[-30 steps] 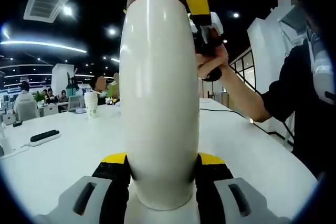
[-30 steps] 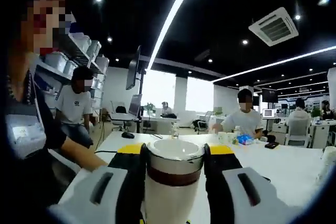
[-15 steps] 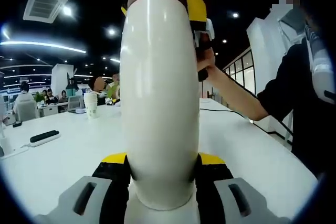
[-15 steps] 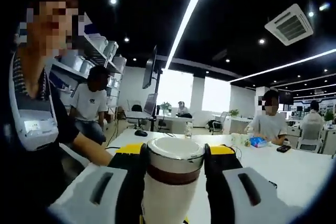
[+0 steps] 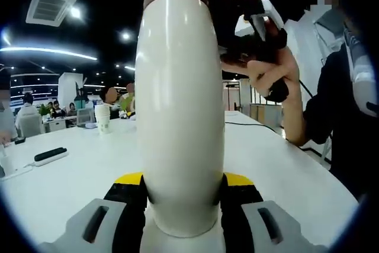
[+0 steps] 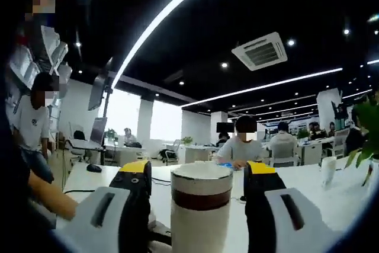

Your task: Grasp the water cup twist off the cup lid place the cup lid on the table

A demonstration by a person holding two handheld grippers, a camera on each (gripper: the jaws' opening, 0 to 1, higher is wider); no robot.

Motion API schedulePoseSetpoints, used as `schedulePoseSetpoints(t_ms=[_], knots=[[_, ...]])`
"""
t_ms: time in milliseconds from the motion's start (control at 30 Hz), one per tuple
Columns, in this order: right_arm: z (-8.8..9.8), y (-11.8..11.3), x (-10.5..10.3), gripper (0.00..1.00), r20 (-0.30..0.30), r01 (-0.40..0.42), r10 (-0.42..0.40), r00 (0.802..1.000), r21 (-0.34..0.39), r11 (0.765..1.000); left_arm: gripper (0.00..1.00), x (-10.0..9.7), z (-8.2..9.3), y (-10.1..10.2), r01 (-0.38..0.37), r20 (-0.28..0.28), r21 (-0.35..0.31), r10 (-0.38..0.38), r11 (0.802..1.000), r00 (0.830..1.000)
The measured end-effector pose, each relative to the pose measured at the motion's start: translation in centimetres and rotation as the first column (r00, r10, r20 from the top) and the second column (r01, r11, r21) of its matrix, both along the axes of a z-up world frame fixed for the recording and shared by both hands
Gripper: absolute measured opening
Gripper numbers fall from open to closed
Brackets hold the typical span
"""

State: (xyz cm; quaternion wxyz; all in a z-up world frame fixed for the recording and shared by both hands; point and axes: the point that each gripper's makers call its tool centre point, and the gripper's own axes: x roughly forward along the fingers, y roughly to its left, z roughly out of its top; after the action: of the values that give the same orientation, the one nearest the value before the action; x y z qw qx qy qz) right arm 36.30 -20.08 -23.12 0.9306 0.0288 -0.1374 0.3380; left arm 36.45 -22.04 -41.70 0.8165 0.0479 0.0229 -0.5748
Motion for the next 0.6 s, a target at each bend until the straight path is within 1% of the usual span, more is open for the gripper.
schedulePoseSetpoints(t_ms=[33,67,133,167,200,233,267,333,400,433,467,500,567,600], knots=[[0.0,-0.5,0.4,0.63,0.001,0.039,-0.039,0.999,-0.001,0.999,0.50,-0.1,0.0,-0.1,0.000,0.001,0.001,0.000,1.000,1.000],[0.1,-0.5,0.5,0.61,0.002,0.041,-0.041,0.999,0.006,0.999,0.50,-0.1,0.0,-0.1,0.000,0.002,0.001,0.000,1.000,1.000],[0.5,-0.7,1.0,0.53,0.004,0.041,-0.041,0.999,0.017,0.999,0.50,0.0,0.0,0.0,0.000,0.002,0.002,0.000,1.000,1.000],[0.5,-0.6,1.0,0.52,0.000,0.031,-0.031,1.000,0.009,0.999,0.50,0.0,0.0,0.0,0.000,0.003,0.002,0.000,1.000,1.000],[0.4,-0.3,0.9,0.52,0.010,0.014,-0.014,1.000,-0.014,1.000,0.50,0.1,0.0,0.0,0.000,0.003,0.002,0.000,1.000,1.000],[0.3,-0.3,1.1,0.52,0.007,0.019,-0.019,1.000,-0.032,0.999,0.50,0.1,0.0,0.0,0.000,0.003,0.003,0.000,1.000,1.000],[0.3,-0.2,1.2,0.52,-0.004,0.011,-0.011,1.000,-0.030,1.000,0.50,0.1,0.0,0.1,0.000,0.003,0.003,0.000,1.000,1.000],[-0.1,0.5,0.7,0.48,-0.027,-0.046,0.045,0.999,-0.059,0.997,0.50,0.1,0.0,0.0,0.000,0.004,0.003,0.000,1.000,1.000],[-0.1,0.6,0.7,0.48,-0.021,-0.054,0.052,0.998,-0.095,0.994,0.50,0.1,0.0,0.0,0.000,0.003,0.003,0.000,1.000,1.000],[-0.1,0.6,0.8,0.48,-0.026,-0.076,0.073,0.997,-0.113,0.991,0.50,0.1,0.0,0.0,0.000,0.001,0.003,0.000,1.000,1.000],[-0.2,0.6,0.8,0.48,-0.039,-0.097,0.093,0.995,-0.112,0.989,0.50,0.1,0.0,0.0,0.000,0.002,0.003,0.000,1.000,1.000],[-0.3,0.7,0.7,0.47,-0.046,-0.133,0.128,0.991,-0.122,0.984,0.50,0.1,0.0,0.0,0.001,0.002,0.003,-0.001,1.000,1.000],[-0.3,0.8,0.6,0.47,-0.056,-0.176,0.170,0.984,-0.131,0.976,0.50,0.1,0.0,0.0,0.001,0.001,0.003,-0.001,1.000,1.000],[-0.3,0.9,0.6,0.47,-0.058,-0.224,0.218,0.974,-0.138,0.965,0.50,0.1,0.0,0.0,0.001,0.001,0.003,-0.001,1.000,1.000]])
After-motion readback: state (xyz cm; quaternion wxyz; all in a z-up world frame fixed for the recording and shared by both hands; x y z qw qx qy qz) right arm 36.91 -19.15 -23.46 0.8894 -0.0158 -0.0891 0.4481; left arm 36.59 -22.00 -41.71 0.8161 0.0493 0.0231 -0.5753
